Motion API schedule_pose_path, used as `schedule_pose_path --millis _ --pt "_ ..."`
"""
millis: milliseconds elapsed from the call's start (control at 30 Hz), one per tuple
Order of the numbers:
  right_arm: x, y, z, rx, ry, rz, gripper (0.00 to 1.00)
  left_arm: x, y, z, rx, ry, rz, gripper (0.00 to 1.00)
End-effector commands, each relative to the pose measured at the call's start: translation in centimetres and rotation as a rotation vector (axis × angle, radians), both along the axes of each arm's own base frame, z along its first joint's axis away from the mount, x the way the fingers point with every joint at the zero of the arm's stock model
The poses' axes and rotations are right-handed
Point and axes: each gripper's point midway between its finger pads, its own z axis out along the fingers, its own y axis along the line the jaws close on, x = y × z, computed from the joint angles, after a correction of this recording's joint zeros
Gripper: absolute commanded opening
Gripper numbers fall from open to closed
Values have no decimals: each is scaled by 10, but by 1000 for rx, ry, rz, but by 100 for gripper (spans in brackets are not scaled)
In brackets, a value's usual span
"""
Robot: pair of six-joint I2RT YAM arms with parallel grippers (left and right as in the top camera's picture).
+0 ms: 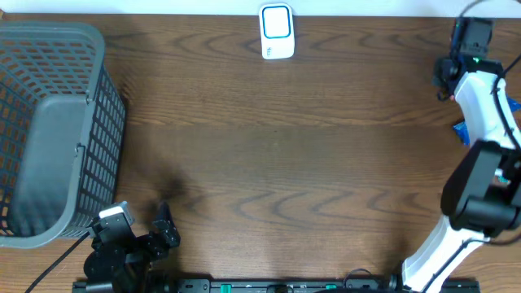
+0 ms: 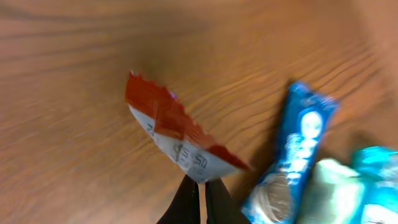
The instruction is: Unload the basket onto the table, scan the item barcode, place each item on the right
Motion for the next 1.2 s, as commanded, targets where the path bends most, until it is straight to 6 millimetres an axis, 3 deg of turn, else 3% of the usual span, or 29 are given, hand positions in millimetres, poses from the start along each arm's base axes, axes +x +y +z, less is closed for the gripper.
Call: schedule_pose_path --millis 0,100,200,233,300,400,433,500,600,700,833,1000,1167 --pt "0 -9 -37 134 -24 -105 1 0 0 1 -5 -3 2 98" --pt "-9 -29 -47 108 1 -154 1 0 0 1 -5 -3 2 98" --pt "-21 -52 -37 19 11 -226 5 0 0 1 -5 -3 2 98" --pt "-24 -56 -31 -5 10 -241 17 0 0 1 -5 -3 2 98" --pt "-26 -60 -15 -31 -11 -254 51 0 0 1 -5 -3 2 98" --pt "-25 -57 20 -31 -82 -244 91 0 0 1 -5 -3 2 98" --pt "-24 -53 36 -27 -115 -236 99 0 0 1 -5 -3 2 98" --pt "-25 -43 66 -18 -171 -209 99 0 0 1 -5 -3 2 98" --pt "-31 -11 115 36 -254 -125 99 0 0 1 -5 -3 2 98" --pt "-40 46 164 166 -347 47 99 0 0 1 -5 -3 2 98" --pt "-69 90 222 223 -449 174 99 0 0 1 -5 -3 2 98" --pt "-126 112 290 194 -590 227 99 0 0 1 -5 -3 2 98" --pt "-167 119 332 162 -708 246 99 0 0 1 -6 -3 2 98"
